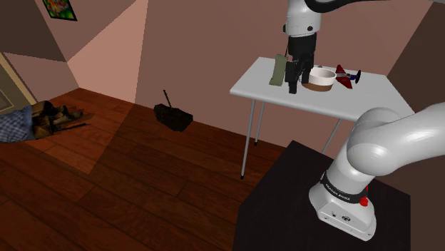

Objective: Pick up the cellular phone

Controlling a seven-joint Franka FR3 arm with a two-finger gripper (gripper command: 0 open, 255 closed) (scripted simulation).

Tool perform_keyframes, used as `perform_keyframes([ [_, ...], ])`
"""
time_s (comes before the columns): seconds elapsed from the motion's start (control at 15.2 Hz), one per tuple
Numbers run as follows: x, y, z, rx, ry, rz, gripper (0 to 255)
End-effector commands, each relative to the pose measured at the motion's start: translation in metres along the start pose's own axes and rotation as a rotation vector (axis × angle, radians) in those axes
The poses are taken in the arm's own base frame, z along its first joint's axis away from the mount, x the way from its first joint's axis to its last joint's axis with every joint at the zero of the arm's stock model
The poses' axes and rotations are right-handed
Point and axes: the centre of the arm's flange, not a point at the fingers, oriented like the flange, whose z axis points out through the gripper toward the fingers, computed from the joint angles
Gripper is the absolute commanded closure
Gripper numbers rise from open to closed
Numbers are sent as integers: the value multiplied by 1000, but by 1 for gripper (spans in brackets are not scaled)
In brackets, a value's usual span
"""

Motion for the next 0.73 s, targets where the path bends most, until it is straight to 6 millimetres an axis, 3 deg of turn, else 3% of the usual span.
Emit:
perform_keyframes([
  [0.0,0,0,0,0,0,0,0],
  [0.66,60,113,2,13,76,-52,0],
])
